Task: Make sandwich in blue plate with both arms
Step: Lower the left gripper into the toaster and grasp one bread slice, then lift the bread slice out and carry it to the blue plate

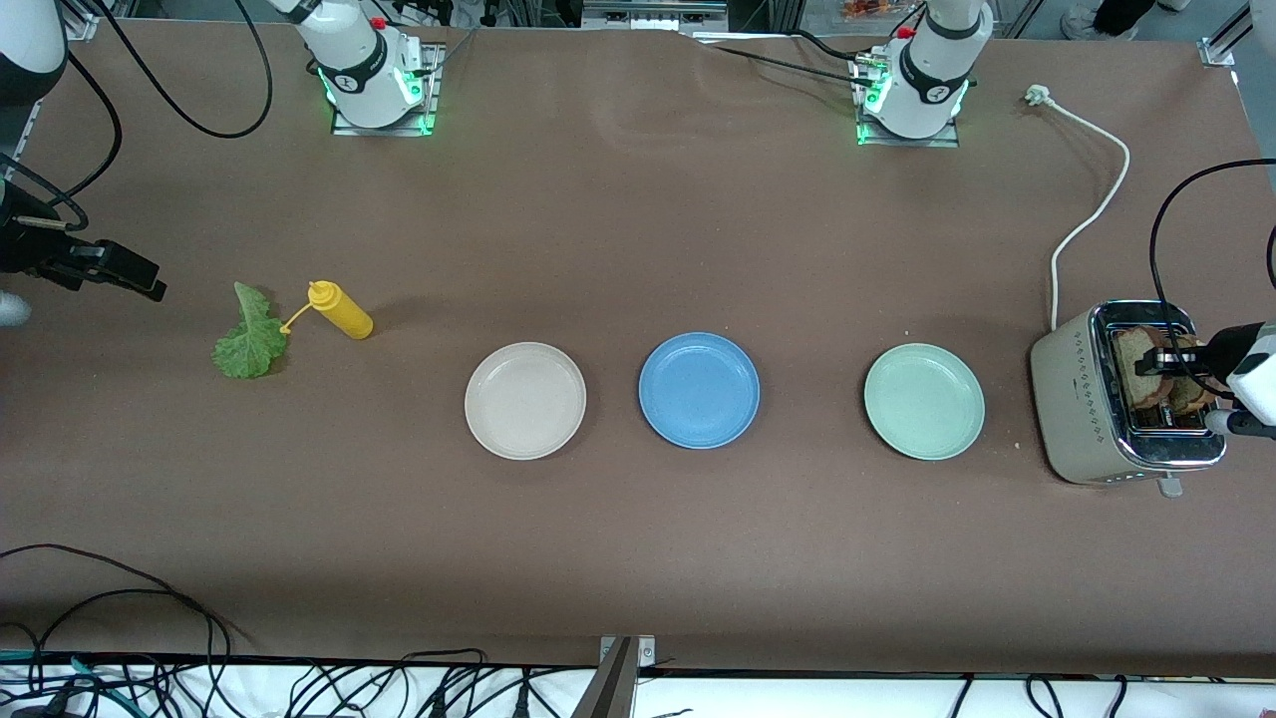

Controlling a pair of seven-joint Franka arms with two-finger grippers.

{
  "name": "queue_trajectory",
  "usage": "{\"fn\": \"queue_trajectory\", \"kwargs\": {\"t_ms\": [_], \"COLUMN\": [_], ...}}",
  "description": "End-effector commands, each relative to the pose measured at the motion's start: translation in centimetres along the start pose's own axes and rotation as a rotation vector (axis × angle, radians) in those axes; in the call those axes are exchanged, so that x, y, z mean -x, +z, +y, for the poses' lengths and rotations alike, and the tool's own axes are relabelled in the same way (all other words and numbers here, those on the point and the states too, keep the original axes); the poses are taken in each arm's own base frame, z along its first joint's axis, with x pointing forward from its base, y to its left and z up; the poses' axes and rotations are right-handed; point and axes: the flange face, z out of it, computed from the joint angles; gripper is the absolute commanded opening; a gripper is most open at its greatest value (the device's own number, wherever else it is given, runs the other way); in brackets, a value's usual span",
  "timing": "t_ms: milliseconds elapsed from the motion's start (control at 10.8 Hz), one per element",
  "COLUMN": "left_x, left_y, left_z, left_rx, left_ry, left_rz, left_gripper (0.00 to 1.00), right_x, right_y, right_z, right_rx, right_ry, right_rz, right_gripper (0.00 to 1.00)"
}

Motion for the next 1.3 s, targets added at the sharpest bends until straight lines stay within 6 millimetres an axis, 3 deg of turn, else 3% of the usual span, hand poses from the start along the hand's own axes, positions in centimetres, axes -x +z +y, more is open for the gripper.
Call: {"fn": "queue_trajectory", "kwargs": {"t_ms": [0,186,465,651,837,930,1209], "left_x": [1.9,2.1,0.3,-0.7,-1.1,-1.8,-4.3], "left_y": [-5.1,-9.3,-10.5,-10.0,-8.6,-7.1,-0.8], "left_z": [1.1,3.3,11.9,19.8,26.4,28.3,36.9], "left_rx": [-0.034,-0.092,-0.110,-0.109,0.024,0.136,0.427], "left_ry": [0.028,0.063,0.182,0.247,0.310,0.321,0.353], "left_rz": [-0.020,-0.035,-0.032,-0.030,-0.027,-0.038,-0.075], "left_gripper": [0.00,0.00,0.00,0.00,0.00,0.00,0.00], "right_x": [0.0,0.0,0.0,0.0,0.0,0.0,0.0], "right_y": [-0.2,-0.2,-0.2,-0.3,-0.3,-0.2,-0.2], "right_z": [0.0,0.0,0.1,0.1,0.1,0.1,0.1], "right_rx": [-0.005,-0.005,-0.005,-0.005,-0.005,-0.005,-0.005], "right_ry": [-0.010,-0.011,-0.010,-0.010,-0.008,-0.010,-0.010], "right_rz": [0.006,0.006,0.006,0.007,0.007,0.006,0.006], "right_gripper": [1.00,1.00,1.00,1.00,1.00,1.00,1.00]}}
